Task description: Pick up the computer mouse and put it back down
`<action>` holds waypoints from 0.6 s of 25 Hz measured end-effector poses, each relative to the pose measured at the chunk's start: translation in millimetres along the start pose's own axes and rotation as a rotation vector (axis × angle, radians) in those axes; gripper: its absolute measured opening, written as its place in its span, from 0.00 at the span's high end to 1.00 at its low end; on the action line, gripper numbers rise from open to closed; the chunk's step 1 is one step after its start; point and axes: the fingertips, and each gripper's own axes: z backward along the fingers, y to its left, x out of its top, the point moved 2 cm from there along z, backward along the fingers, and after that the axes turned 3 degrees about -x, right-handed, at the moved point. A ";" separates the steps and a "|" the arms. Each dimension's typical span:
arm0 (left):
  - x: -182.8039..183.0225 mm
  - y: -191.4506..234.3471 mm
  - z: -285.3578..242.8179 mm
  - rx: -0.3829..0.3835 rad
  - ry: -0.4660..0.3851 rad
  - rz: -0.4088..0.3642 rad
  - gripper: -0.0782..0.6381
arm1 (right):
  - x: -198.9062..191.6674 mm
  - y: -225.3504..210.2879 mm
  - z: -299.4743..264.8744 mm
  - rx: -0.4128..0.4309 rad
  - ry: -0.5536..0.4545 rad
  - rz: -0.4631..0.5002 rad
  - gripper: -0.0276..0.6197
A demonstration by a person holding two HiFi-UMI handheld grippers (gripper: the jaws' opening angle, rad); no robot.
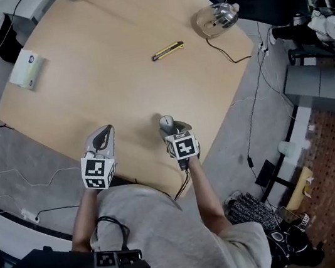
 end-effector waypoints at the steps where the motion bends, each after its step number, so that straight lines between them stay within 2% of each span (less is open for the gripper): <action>1: 2.0 -1.7 0.8 -0.003 -0.004 -0.007 0.86 | 1.4 -0.6 4.9 -0.004 -0.019 -0.009 0.55; 8: 25.5 -21.4 3.9 -0.045 -0.054 -0.064 0.86 | 13.8 -3.8 45.0 0.004 -0.170 -0.118 0.55; 15: 53.6 -50.4 5.4 -0.103 -0.104 -0.125 0.86 | 24.1 -14.3 98.2 -0.052 -0.355 -0.182 0.55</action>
